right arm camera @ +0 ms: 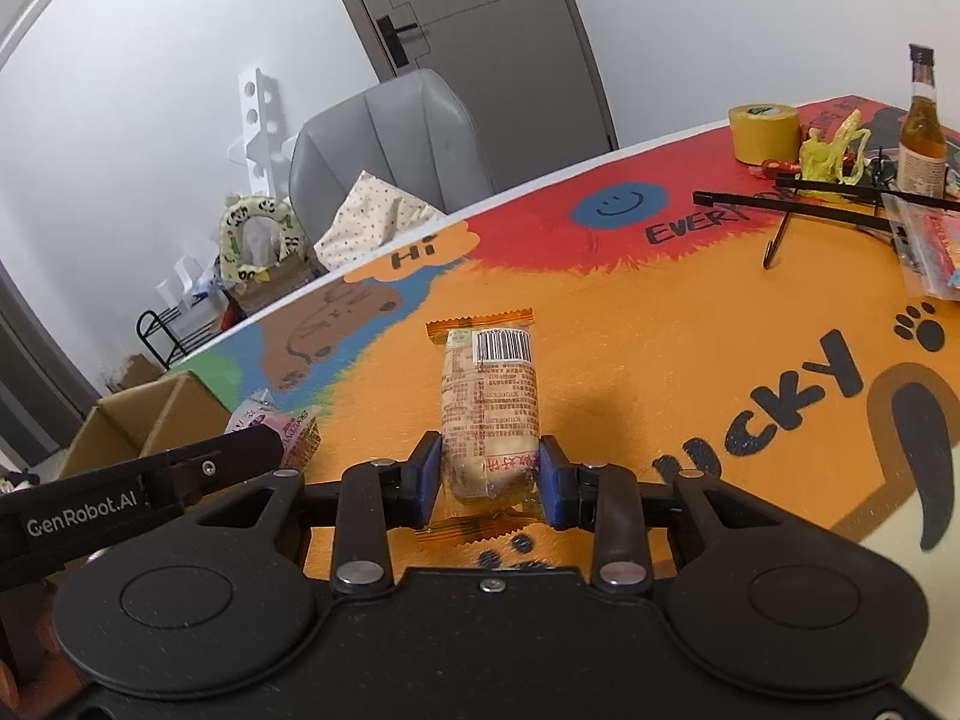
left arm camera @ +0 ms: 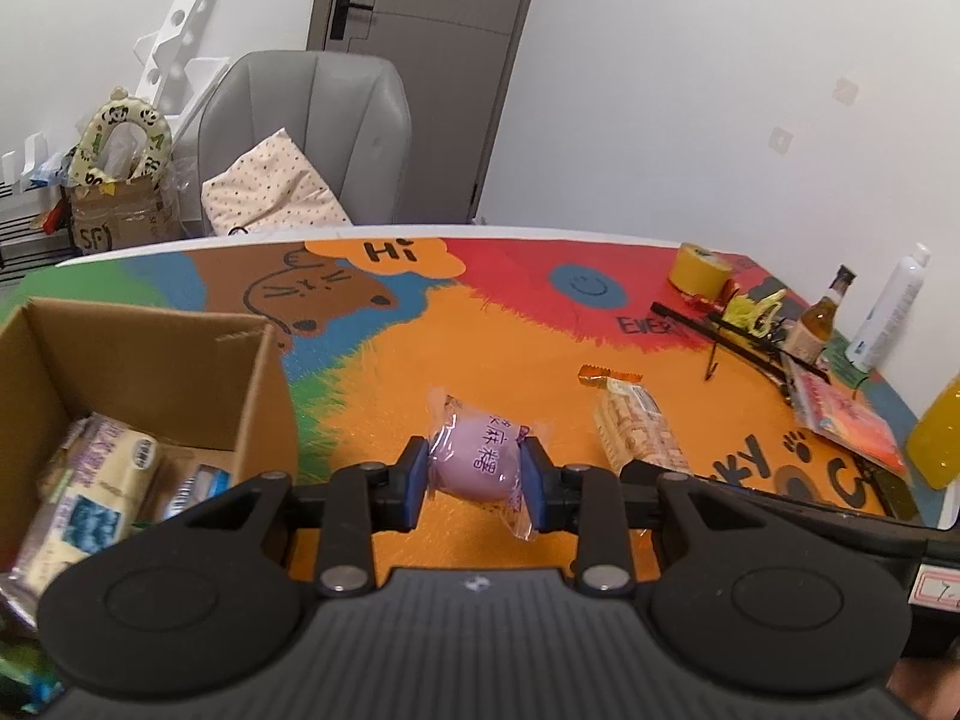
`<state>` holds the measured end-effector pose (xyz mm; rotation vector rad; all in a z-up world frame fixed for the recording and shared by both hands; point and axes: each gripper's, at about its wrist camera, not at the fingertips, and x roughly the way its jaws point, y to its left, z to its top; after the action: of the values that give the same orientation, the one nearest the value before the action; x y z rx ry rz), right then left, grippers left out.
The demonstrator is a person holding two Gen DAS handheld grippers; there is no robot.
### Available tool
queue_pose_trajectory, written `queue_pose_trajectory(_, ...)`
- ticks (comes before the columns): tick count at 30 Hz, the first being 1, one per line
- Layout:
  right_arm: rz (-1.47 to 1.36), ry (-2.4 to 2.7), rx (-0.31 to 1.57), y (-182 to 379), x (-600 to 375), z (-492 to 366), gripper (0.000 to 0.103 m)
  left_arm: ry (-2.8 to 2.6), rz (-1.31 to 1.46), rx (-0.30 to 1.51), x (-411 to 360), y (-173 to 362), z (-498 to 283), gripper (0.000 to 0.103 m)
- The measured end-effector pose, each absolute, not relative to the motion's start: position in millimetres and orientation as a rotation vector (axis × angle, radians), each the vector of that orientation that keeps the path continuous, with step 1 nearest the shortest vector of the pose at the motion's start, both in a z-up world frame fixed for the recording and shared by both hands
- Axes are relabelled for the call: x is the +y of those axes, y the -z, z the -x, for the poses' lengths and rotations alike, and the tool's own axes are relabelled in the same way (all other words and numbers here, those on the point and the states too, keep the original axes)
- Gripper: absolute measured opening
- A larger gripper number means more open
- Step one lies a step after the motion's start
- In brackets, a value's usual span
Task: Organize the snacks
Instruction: 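Carry the pink packet and wafer bar over the box and open both grippers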
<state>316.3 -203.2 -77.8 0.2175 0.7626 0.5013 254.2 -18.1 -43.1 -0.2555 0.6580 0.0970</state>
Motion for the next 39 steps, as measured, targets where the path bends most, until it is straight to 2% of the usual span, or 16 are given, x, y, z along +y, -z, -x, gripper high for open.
queue_pose_trajectory(21, -0.233, -0.573, 0.628, 21, -173, -257, 0.032, -0.074, 0.244, 0.552, 24, -9, -181, 0.031)
queue_pose_trajectory(39, -0.151, -0.687, 0.608, 2, -106, -238, 0.032, -0.162, 0.275, 0.511, 89, -22, -143, 0.032)
